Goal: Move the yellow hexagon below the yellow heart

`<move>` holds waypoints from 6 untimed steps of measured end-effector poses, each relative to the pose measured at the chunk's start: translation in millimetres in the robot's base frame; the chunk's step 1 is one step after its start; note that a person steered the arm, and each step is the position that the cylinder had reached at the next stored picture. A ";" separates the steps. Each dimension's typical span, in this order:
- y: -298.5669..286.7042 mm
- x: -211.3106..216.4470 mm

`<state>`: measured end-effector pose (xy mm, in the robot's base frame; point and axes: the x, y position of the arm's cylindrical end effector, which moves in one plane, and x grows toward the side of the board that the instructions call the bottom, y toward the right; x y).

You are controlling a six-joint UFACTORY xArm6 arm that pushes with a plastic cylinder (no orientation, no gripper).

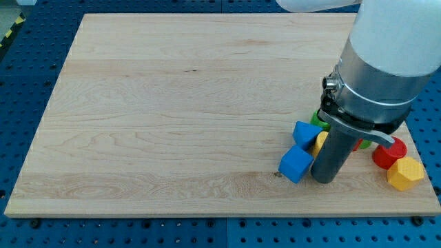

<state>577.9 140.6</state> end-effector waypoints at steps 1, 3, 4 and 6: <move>9.7 25.1; 83.0 30.8; 132.2 30.6; 174.7 20.6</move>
<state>598.4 315.2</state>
